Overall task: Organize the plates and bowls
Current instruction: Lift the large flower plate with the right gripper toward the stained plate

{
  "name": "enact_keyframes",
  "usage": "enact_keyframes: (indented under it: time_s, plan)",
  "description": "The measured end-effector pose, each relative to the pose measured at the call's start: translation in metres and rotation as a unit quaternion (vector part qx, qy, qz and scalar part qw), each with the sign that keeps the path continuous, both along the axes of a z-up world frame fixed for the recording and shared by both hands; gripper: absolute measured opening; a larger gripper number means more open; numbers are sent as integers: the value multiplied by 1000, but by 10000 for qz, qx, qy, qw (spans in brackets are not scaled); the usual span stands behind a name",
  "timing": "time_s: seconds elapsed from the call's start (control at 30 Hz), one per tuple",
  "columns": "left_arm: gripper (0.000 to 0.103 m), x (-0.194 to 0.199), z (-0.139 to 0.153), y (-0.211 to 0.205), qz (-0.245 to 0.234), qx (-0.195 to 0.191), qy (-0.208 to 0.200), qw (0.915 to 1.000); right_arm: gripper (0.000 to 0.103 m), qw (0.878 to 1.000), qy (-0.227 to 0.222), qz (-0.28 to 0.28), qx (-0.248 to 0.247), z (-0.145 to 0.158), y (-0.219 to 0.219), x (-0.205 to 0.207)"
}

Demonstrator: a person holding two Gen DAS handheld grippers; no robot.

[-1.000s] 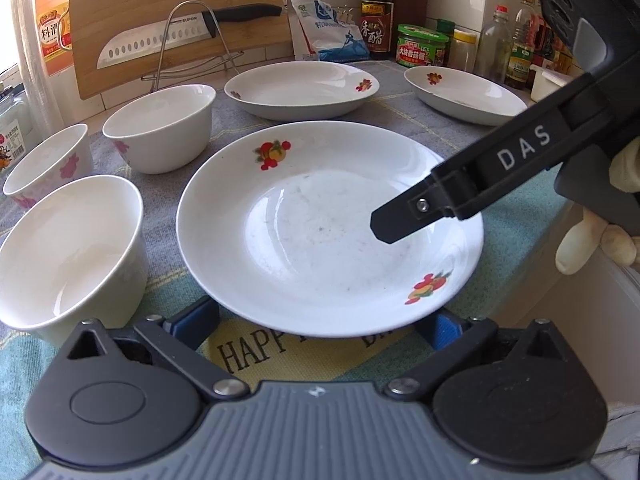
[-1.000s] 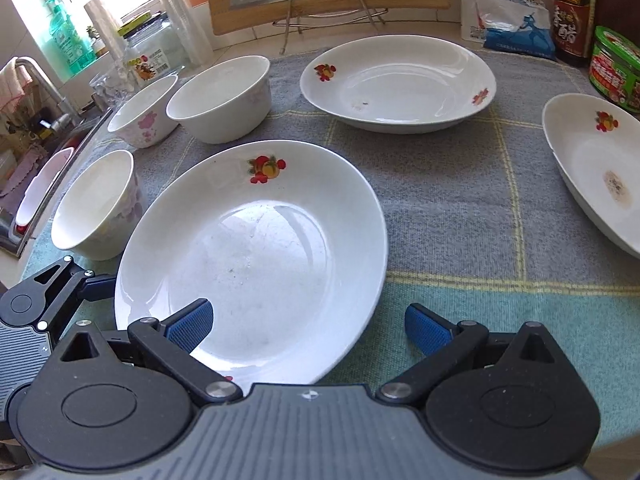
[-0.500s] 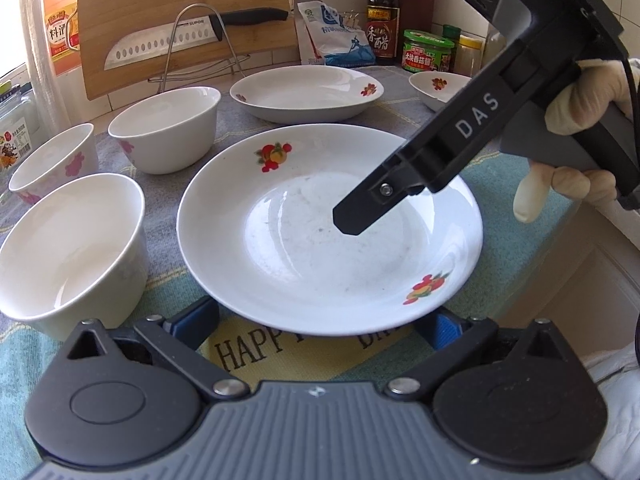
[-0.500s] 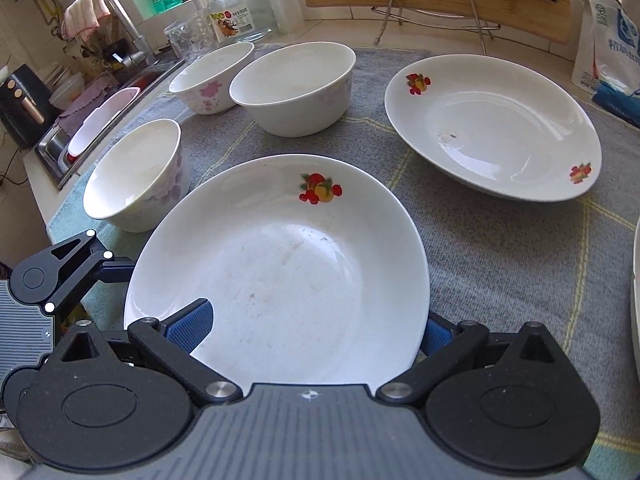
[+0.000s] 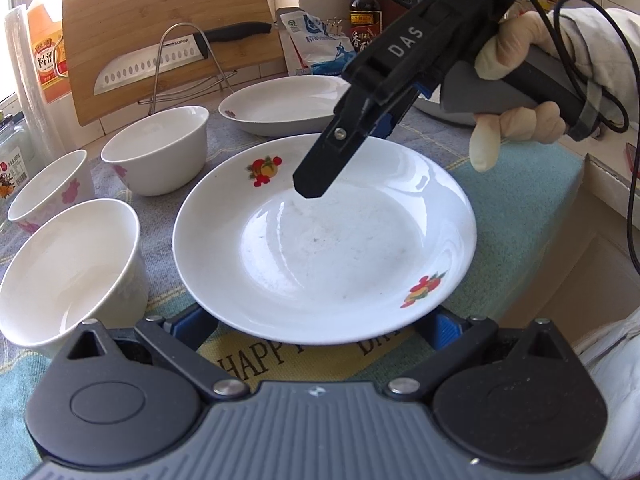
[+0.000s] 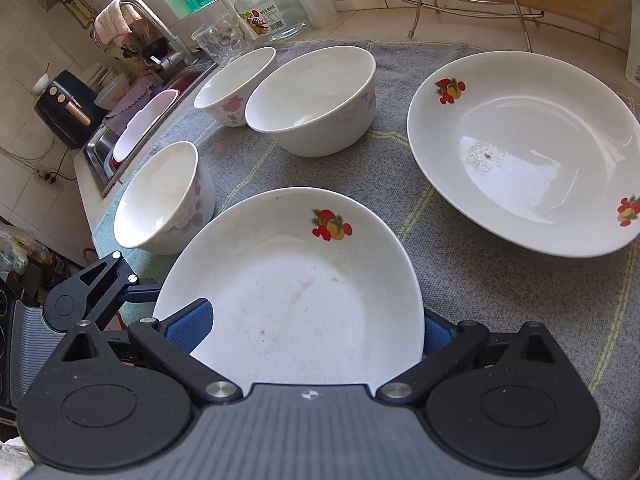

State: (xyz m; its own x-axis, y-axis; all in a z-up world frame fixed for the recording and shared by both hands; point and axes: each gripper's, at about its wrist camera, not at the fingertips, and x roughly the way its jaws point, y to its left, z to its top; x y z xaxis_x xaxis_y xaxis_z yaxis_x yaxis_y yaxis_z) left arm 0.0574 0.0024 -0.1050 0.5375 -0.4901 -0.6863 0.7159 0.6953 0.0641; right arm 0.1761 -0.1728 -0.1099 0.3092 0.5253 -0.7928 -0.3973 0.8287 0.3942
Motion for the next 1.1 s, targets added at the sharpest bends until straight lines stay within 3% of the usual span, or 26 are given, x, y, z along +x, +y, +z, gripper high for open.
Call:
enact_keyframes:
  time_s: [0.57, 1.1]
  plan:
    - [101, 3, 3, -1, -58, 42, 90, 9999, 103, 9994, 256, 212, 75, 1, 1, 13]
    - [101, -4, 19, -6, -274, 57, 212, 9994, 103, 9993, 316, 91, 177, 9, -8, -5]
